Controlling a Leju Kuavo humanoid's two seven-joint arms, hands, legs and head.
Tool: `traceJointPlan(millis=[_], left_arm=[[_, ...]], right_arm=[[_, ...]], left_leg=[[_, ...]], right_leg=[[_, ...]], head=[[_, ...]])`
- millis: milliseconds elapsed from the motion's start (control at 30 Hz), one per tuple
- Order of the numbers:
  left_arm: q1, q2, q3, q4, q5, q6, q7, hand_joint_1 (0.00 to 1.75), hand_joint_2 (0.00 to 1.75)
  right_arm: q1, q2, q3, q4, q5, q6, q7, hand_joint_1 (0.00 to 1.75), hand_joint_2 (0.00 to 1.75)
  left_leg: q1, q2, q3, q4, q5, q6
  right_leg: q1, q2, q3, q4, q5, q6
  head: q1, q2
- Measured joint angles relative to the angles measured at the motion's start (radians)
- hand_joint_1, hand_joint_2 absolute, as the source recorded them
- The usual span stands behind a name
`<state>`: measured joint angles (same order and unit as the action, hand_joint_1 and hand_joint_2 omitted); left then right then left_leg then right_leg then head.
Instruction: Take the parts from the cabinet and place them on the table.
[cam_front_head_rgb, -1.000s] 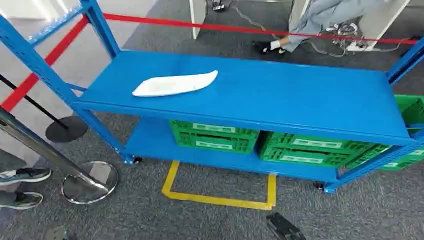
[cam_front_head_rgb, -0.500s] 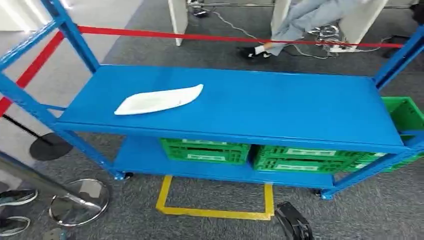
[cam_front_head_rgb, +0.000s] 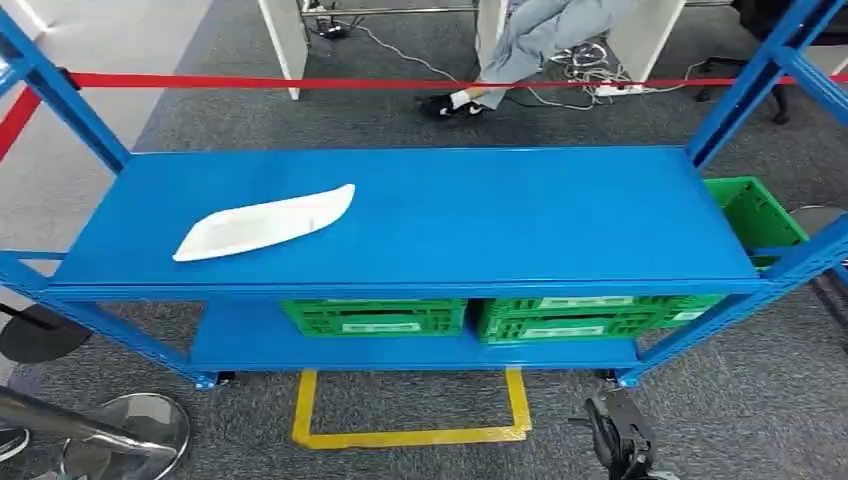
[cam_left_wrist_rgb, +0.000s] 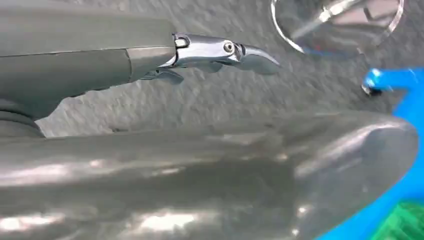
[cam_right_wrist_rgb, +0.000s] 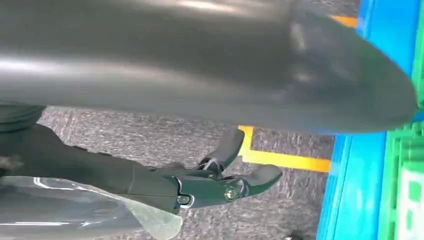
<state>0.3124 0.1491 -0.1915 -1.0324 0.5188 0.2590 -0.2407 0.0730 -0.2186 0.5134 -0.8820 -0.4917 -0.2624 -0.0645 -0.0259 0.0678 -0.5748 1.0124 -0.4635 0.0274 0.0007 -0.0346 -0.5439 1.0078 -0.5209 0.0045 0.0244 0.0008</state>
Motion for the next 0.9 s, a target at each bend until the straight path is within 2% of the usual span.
traceJointPlan(millis=[33,67,100,133,167,200,233,267,300,333,367,400,500,533,567,600,667,700,733,767,800,833,867,900], left_arm=[[0.006,-0.003,0.014,-0.019,0.029,-0.025,0.009,0.0,0.0],[0.013,-0.01,0.034,-0.033,0.054,-0.054,0.017,0.0,0.0],[0.017,-0.017,0.058,-0.044,0.058,-0.073,0.024,0.0,0.0],[0.019,-0.022,0.084,-0.051,0.052,-0.088,0.029,0.0,0.0],[0.02,-0.027,0.104,-0.057,0.039,-0.1,0.036,0.0,0.0],[0.022,-0.031,0.119,-0.064,0.023,-0.112,0.04,0.0,0.0],[0.023,-0.038,0.134,-0.072,0.004,-0.125,0.045,0.0,0.0],[0.022,-0.042,0.146,-0.077,-0.011,-0.133,0.048,0.0,0.0],[0.02,-0.048,0.161,-0.084,-0.029,-0.142,0.053,0.0,0.0],[0.019,-0.053,0.172,-0.089,-0.038,-0.146,0.054,0.0,0.0],[0.017,-0.057,0.188,-0.095,-0.047,-0.15,0.054,0.0,0.0],[0.015,-0.062,0.197,-0.097,-0.05,-0.153,0.054,0.0,0.0],[0.016,-0.071,0.215,-0.105,-0.057,-0.154,0.056,0.0,0.0],[0.015,-0.073,0.218,-0.107,-0.057,-0.154,0.056,0.0,0.0],[0.014,-0.076,0.222,-0.111,-0.058,-0.154,0.056,0.0,0.0],[0.014,-0.078,0.226,-0.114,-0.058,-0.155,0.056,0.0,0.0],[0.016,-0.083,0.232,-0.114,-0.066,-0.158,0.055,0.0,0.0],[0.016,-0.086,0.236,-0.114,-0.071,-0.16,0.055,0.0,0.0],[0.016,-0.088,0.24,-0.114,-0.075,-0.162,0.055,0.0,0.0],[0.015,-0.092,0.242,-0.114,-0.079,-0.165,0.055,0.0,0.0],[0.015,-0.093,0.243,-0.114,-0.08,-0.168,0.055,0.0,0.0],[0.014,-0.096,0.246,-0.114,-0.082,-0.172,0.055,0.0,0.0],[0.011,-0.098,0.248,-0.114,-0.084,-0.174,0.055,0.0,0.0],[0.01,-0.101,0.249,-0.114,-0.088,-0.174,0.055,0.0,0.0]], right_arm=[[0.002,0.003,-0.005,-0.005,-0.005,0.007,-0.003,0.0,0.0],[0.003,0.006,-0.013,-0.01,-0.015,0.016,-0.01,0.0,0.0],[0.001,0.008,-0.021,-0.013,-0.024,0.021,-0.017,0.0,0.0],[0.0,0.012,-0.028,-0.014,-0.03,0.024,-0.024,0.0,0.0],[0.001,0.015,-0.034,-0.015,-0.033,0.024,-0.029,0.0,0.0],[0.001,0.017,-0.037,-0.015,-0.034,0.024,-0.03,0.0,0.0],[0.003,0.019,-0.04,-0.017,-0.035,0.023,-0.031,0.0,0.0],[0.005,0.021,-0.043,-0.02,-0.035,0.021,-0.032,0.0,0.0],[0.004,0.023,-0.048,-0.025,-0.035,0.019,-0.034,0.0,0.0],[0.004,0.025,-0.052,-0.029,-0.035,0.019,-0.035,0.0,0.0],[0.004,0.025,-0.057,-0.035,-0.035,0.019,-0.037,0.0,0.0],[0.001,0.025,-0.061,-0.038,-0.035,0.017,-0.037,0.0,0.0],[0.007,0.025,-0.068,-0.043,-0.035,0.017,-0.039,0.0,0.0],[0.009,0.025,-0.07,-0.044,-0.035,0.017,-0.039,0.0,0.0],[0.01,0.025,-0.071,-0.047,-0.035,0.018,-0.04,0.0,0.0],[0.008,0.025,-0.071,-0.048,-0.035,0.018,-0.04,0.0,0.0],[0.006,0.025,-0.074,-0.048,-0.035,0.017,-0.04,0.0,0.0],[0.009,0.025,-0.076,-0.048,-0.035,0.017,-0.04,0.0,0.0],[0.012,0.025,-0.077,-0.048,-0.035,0.018,-0.04,0.0,0.0],[0.014,0.025,-0.077,-0.048,-0.035,0.022,-0.041,0.0,0.0],[0.015,0.025,-0.079,-0.048,-0.035,0.026,-0.043,0.0,0.0],[0.015,0.025,-0.08,-0.048,-0.037,0.032,-0.046,0.0,0.0],[0.014,0.025,-0.081,-0.048,-0.038,0.036,-0.048,0.0,0.0],[0.012,0.025,-0.083,-0.049,-0.038,0.038,-0.05,0.0,0.0]], left_leg=[[0.001,-0.003,-0.002,0.005,-0.013,-0.008],[0.005,-0.034,-0.01,0.036,-0.041,-0.018],[0.01,-0.049,-0.031,0.09,-0.074,-0.023],[0.016,-0.058,-0.07,0.186,-0.12,-0.03],[0.022,-0.059,-0.105,0.265,-0.147,-0.035],[0.026,-0.059,-0.124,0.305,-0.154,-0.038],[0.03,-0.059,-0.121,0.3,-0.136,-0.04],[0.033,-0.06,-0.105,0.261,-0.104,-0.042],[0.037,-0.062,-0.067,0.178,-0.051,-0.044],[0.04,-0.071,-0.023,0.085,-0.003,-0.045],[0.045,-0.096,0.004,0.027,0.004,-0.046],[0.041,-0.104,0.014,0.004,-0.006,-0.043],[0.035,-0.092,0.009,0.004,-0.012,-0.022],[0.04,-0.086,0.012,-0.006,-0.007,-0.012],[0.041,-0.081,0.012,-0.008,-0.006,-0.004],[0.038,-0.077,0.01,-0.007,-0.006,0.004],[0.031,-0.064,0.008,-0.007,-0.008,0.009],[0.028,-0.058,0.007,-0.007,-0.007,0.01],[0.025,-0.054,0.008,-0.007,-0.007,0.01],[0.022,-0.051,0.008,-0.007,-0.008,0.011],[0.018,-0.05,0.01,-0.006,-0.008,0.011],[0.016,-0.048,0.012,-0.006,-0.008,0.01],[0.015,-0.046,0.013,-0.006,-0.008,0.01],[0.006,-0.046,0.009,0.001,-0.011,0.005]], right_leg=[[-0.01,0.005,0.014,-0.009,0.006,-0.008],[-0.011,0.014,0.017,-0.012,0.008,-0.011],[-0.012,0.018,0.016,-0.012,0.01,-0.015],[-0.013,0.028,0.016,-0.012,0.01,-0.015],[-0.013,0.037,0.017,-0.012,0.01,-0.015],[-0.013,0.044,0.017,-0.011,0.01,-0.015],[-0.014,0.051,0.019,-0.011,0.01,-0.015],[-0.015,0.058,0.021,-0.011,0.01,-0.014],[-0.017,0.067,0.023,-0.01,0.009,-0.012],[-0.019,0.074,0.027,-0.01,0.006,-0.007],[-0.02,0.079,0.025,-0.01,0.005,-0.001],[-0.015,0.087,0.022,-0.003,0.002,0.008],[-0.021,0.096,0.011,-0.012,0.01,0.029],[-0.02,0.098,0.005,-0.01,0.005,0.036],[-0.02,0.072,-0.006,0.015,-0.015,0.036],[-0.019,0.055,-0.033,0.072,-0.05,0.037],[-0.019,0.044,-0.111,0.238,-0.128,0.039],[-0.019,0.043,-0.143,0.303,-0.146,0.039],[-0.019,0.043,-0.148,0.312,-0.136,0.037],[-0.019,0.042,-0.13,0.275,-0.104,0.033],[-0.017,0.041,-0.093,0.202,-0.062,0.027],[-0.014,0.038,-0.043,0.107,-0.018,0.019],[-0.008,0.027,0.003,0.02,0.005,0.009],[-0.007,0.022,0.011,-0.007,-0.007,0.007]], head=[[0.002,0.0],[-0.003,0.0],[-0.005,0.0],[-0.005,0.0],[-0.004,0.0],[-0.005,0.0],[-0.004,0.0],[-0.004,0.0],[-0.003,0.0],[-0.004,0.0],[-0.004,0.0],[-0.005,0.0],[-0.003,0.0],[-0.004,0.0],[-0.001,0.0],[0.003,0.0],[0.002,0.0],[0.003,0.0],[0.003,0.0],[0.003,0.0],[0.003,0.0],[0.002,0.0],[0.003,0.0],[0.002,0.0]])
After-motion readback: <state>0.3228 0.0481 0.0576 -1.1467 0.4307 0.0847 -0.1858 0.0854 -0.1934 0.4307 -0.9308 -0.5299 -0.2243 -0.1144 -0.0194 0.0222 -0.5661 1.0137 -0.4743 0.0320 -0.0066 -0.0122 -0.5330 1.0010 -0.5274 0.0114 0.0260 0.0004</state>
